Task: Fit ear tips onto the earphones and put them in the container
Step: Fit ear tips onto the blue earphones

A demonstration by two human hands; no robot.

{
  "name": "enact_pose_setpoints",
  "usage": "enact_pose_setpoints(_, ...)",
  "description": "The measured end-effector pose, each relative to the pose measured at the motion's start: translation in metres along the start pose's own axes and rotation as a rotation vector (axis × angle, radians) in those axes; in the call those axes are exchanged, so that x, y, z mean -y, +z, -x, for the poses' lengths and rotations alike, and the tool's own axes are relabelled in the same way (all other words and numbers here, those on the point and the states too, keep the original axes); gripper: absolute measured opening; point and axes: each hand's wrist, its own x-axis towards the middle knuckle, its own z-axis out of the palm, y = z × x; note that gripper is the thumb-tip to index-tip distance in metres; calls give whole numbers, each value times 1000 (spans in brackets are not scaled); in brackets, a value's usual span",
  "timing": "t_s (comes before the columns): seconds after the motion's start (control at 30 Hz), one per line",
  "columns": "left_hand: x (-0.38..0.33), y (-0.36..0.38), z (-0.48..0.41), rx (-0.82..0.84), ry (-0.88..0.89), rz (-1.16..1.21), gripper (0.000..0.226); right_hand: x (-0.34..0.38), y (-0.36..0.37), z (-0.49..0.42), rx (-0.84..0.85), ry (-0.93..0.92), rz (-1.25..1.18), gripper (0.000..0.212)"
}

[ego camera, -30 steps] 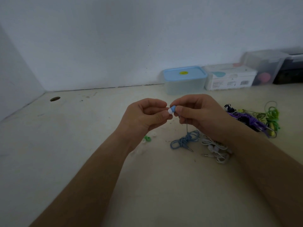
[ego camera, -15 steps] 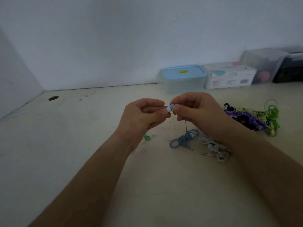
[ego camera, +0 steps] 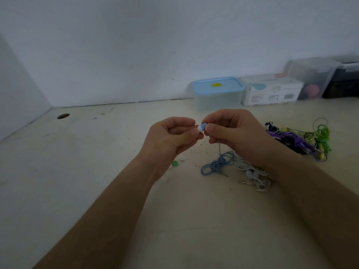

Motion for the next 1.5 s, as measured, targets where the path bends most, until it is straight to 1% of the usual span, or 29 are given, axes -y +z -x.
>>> enact_pose_setpoints(0.1,2,0,-1,-24,24,-4,28,-2,4,0,-41,-8,-4,8)
enact_pose_setpoints(0.23,2,0,-1,-36,45,-19,34,-2,6,0,-52,17,-52,9)
enact_pose_setpoints(0.4,0,0,0,9,-14,42,33,1,1,1,19,24,-75,12)
enact_pose_setpoints(0.5,-1,0,0,27,-21,40,35,1,-1,0,27,26,-90,15)
enact_pose_setpoints(0.7,0,-2,0,15,-17,5,33,1,1,0,-4,-35,51,9)
enact_pose_setpoints(0.87,3,-2,-1,-13,24,-49,36,-1,4,1,-55,-61,109,8)
enact_pose_setpoints(1.0,6,-1,-2,-26,53,-52,35,0,6,2,-100,-66,90,6)
enact_pose_setpoints(1.17,10,-1,-2,-53,75,-77,23,-3,10,3,-129,-31,32,8)
enact_pose_setpoints(1.33,9,2,-1,-80,140,-131,21,-1,10,4,-127,-11,-16,13)
enact_pose_setpoints(1.5,8,3,0,-105,213,-217,19,-1,12,3,-137,-20,-48,6)
